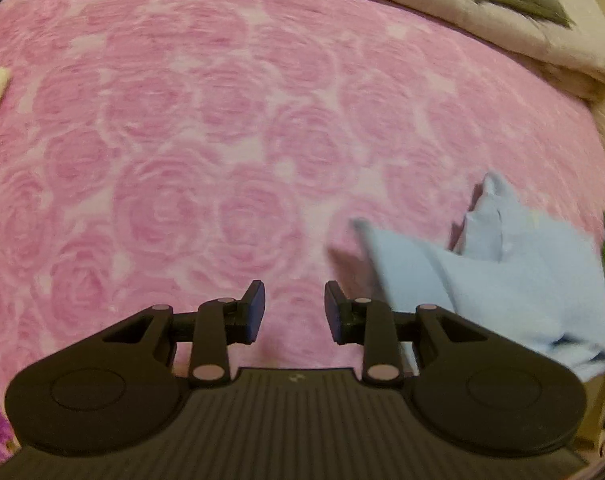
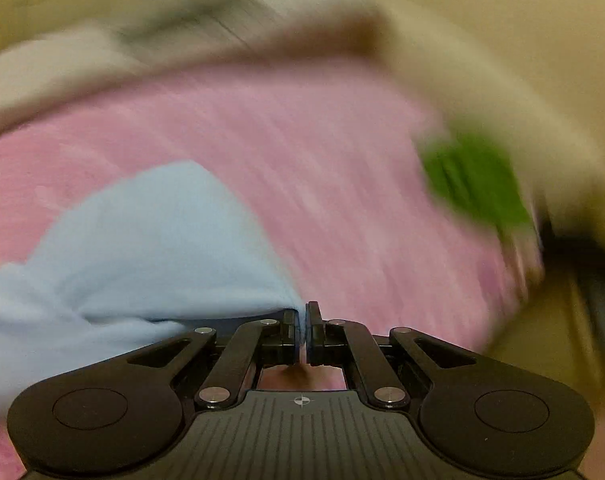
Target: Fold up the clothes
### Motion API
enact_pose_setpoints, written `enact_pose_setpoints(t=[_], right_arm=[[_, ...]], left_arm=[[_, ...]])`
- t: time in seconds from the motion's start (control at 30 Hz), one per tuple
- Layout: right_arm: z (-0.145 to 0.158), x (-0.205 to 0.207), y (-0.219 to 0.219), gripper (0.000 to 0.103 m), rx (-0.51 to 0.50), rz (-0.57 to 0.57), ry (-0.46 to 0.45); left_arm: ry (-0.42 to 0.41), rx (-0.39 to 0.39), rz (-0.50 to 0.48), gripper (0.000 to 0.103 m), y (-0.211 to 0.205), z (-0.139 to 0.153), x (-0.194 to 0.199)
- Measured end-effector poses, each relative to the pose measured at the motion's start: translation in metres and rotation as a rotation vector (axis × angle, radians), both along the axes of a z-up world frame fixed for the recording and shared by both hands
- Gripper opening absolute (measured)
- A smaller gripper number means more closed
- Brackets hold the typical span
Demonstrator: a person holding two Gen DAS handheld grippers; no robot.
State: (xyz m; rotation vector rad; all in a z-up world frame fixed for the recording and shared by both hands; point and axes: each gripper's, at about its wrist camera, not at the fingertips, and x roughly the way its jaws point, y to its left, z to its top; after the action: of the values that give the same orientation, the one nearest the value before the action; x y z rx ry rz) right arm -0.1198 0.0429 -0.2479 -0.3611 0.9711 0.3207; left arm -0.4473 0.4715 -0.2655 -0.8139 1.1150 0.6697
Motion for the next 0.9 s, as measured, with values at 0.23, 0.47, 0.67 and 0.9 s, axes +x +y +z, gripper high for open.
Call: enact_pose_setpoints(t=[0.23, 0.47, 0.67, 0.9], right_arm=[[-0.046, 0.031, -0.059, 0.008, 0.076, -0.198, 0.268], [-0.063, 0.027, -0.063, 0.022, -0.007, -0.112, 0.280], [-0.045, 0.016, -0.058, 0.027, -0.130, 0.094, 0.194], [-0.044, -0.005, -0.020, 0.030, -0.172, 0.427, 0.048]], left_arm=[[0.017, -0.028, -0.106, 0.027, -0.040, -0.006, 0.049], [0.043, -0.027, -0.166, 0.027, -0.070, -0.008, 0.088], [0.034, -0.006, -0.191, 0.027, -0.078, -0.003, 0.116], [0.030, -0.013, -0.219, 0.027, -0.084, -0.011, 0.149]])
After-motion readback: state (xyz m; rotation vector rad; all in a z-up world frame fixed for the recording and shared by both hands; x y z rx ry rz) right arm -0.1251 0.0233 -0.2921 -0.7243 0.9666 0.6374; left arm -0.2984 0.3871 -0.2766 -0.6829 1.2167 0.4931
